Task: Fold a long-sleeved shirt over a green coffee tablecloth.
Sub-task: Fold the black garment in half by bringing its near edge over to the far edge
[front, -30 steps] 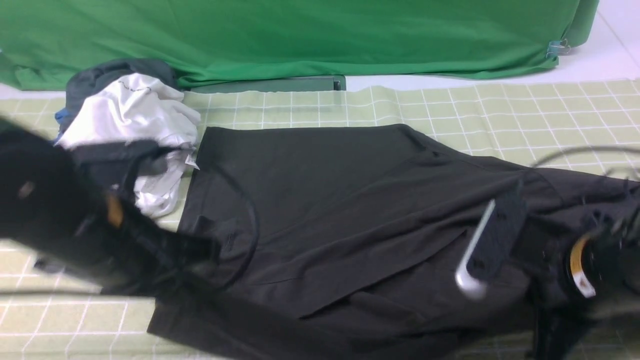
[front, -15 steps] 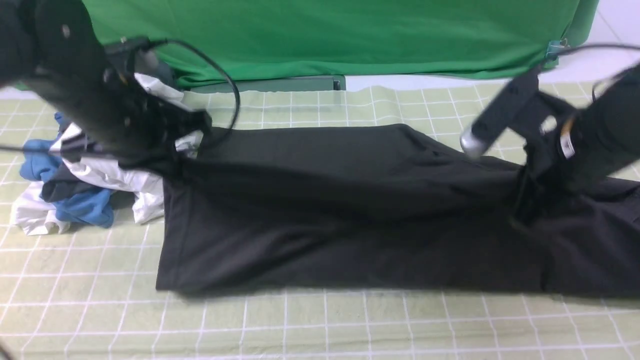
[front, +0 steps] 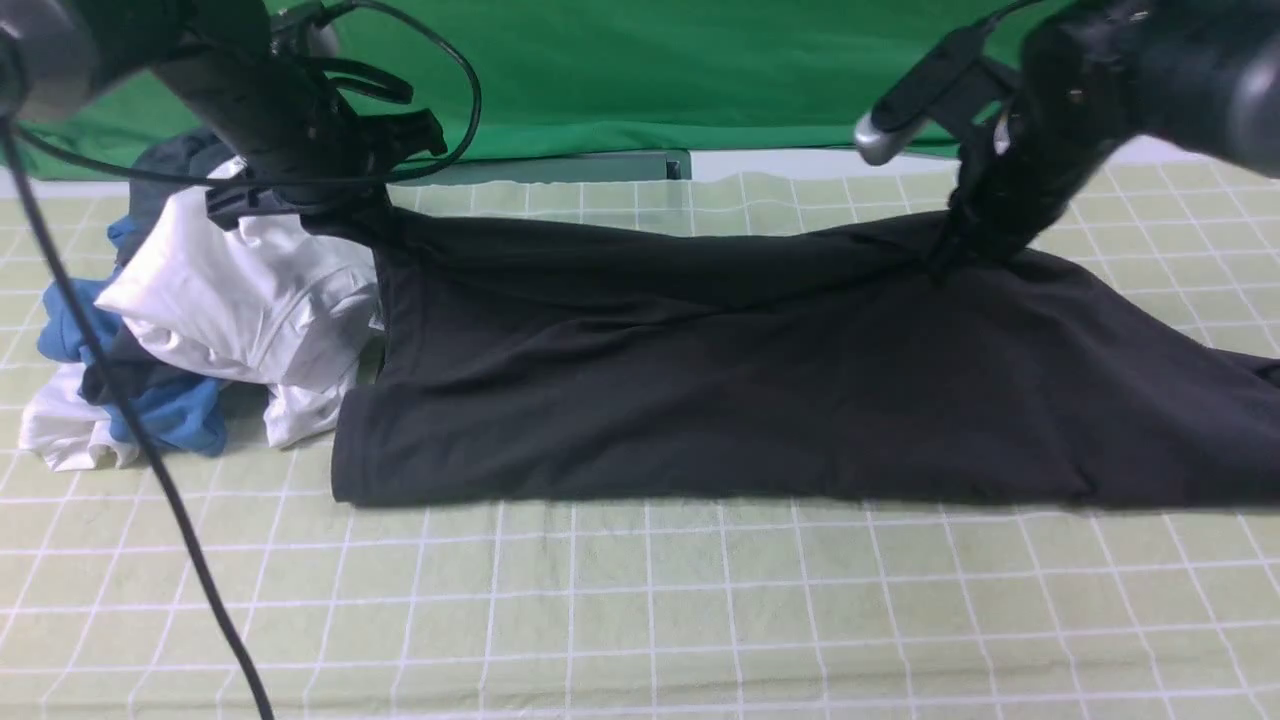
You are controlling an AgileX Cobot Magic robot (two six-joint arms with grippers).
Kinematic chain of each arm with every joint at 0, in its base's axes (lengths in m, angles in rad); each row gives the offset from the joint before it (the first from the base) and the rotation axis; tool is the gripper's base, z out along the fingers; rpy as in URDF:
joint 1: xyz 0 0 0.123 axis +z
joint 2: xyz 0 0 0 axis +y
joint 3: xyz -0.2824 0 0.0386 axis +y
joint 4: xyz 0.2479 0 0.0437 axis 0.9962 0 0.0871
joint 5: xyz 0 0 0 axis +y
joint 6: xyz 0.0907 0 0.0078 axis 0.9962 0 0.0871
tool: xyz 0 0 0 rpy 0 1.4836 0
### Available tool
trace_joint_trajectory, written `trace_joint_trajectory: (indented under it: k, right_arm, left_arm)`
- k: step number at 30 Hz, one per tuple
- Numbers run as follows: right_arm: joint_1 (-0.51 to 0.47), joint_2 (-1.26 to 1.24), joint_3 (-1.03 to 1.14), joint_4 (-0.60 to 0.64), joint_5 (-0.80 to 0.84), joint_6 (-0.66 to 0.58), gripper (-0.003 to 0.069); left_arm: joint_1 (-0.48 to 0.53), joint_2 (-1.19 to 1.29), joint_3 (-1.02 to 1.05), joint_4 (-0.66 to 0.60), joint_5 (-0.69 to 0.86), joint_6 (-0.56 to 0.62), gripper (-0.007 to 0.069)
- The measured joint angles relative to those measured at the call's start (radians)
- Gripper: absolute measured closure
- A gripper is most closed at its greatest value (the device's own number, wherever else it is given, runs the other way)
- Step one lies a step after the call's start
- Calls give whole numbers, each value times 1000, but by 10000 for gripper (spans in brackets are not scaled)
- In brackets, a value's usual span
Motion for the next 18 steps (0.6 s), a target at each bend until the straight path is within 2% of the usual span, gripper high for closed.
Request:
trace_joint_trajectory:
  k: [4,8,11,14,18]
  right_arm:
    - [0,76,-72,1,-1,1,608]
    - [-4,136,-138,-1,-28,36,477]
    - [-5,140,-164,-5,-35,54,357]
    - [-5,140,-203,-7,5,56,320]
    - [-5,138,-273,-15,124,56,330]
  left_arm:
    - [16,43,-32,0,-12,0,613]
    - [19,64,-34,4,-56,4,603]
    - [19,64,-35,7,-105,28,558]
    - [19,64,-37,12,-145,36,492]
    - [21,64,-68,30,-168,45,385]
